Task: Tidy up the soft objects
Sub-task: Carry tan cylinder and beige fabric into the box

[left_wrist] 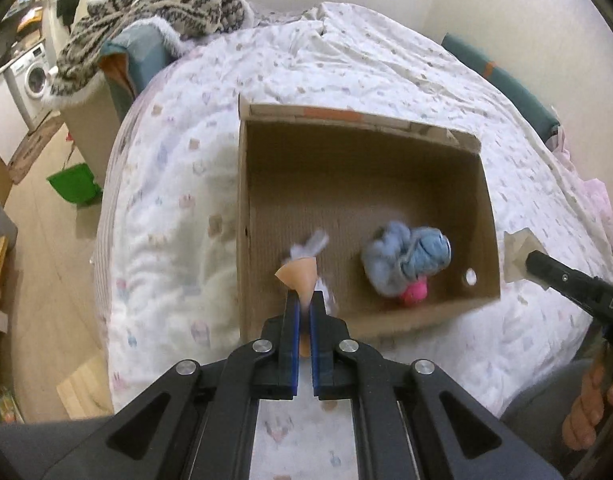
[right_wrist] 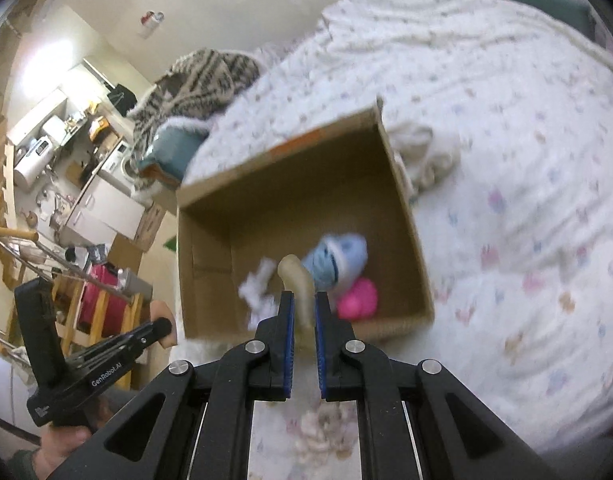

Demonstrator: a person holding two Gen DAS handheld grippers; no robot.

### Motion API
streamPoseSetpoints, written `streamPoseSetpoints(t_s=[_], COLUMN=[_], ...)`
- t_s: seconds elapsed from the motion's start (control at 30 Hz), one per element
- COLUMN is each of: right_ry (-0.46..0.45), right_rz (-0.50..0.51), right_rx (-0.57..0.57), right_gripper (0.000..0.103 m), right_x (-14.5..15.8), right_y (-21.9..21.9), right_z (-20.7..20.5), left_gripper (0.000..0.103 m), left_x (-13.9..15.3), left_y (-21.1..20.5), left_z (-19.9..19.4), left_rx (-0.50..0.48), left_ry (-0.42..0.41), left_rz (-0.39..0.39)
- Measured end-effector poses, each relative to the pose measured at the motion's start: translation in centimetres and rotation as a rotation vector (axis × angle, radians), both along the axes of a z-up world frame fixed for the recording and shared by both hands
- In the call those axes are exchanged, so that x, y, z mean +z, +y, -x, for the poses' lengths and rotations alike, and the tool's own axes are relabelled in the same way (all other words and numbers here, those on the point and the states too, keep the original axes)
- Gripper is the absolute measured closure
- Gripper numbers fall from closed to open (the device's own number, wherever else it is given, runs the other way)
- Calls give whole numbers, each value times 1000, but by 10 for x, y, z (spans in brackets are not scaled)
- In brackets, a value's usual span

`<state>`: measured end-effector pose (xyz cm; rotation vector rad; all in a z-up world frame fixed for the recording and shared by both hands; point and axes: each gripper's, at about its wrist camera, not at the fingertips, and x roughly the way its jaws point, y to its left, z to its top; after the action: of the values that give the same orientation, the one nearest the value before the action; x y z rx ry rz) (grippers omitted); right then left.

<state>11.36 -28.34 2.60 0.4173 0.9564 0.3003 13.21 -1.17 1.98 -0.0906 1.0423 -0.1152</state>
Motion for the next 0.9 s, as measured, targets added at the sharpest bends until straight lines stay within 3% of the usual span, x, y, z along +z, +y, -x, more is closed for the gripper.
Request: streamPoseSetpoints(t_s=[0.23,0.53,0.67,0.9], right_ry=[-8,62,85,99], right_rz=[44,70,92,97], right_rx=[-25,-32,-28,-31], right_gripper=[92,92,92,92], right_x=[-19,-50,-57,-62], right_y=[-1,0,3,2], right_z=[-26,-35,-38,-41], left_gripper=[99,98,98,98], left_x=[-15,-58,-61,-60], left_y=[-9,-16,-20,-23], left_z=[-33,-45,-44,-44], left_rx=[-7,-8,-6,-21], left_ry=[-15,27,12,19], left_rz=[-52,-42,-79,-42])
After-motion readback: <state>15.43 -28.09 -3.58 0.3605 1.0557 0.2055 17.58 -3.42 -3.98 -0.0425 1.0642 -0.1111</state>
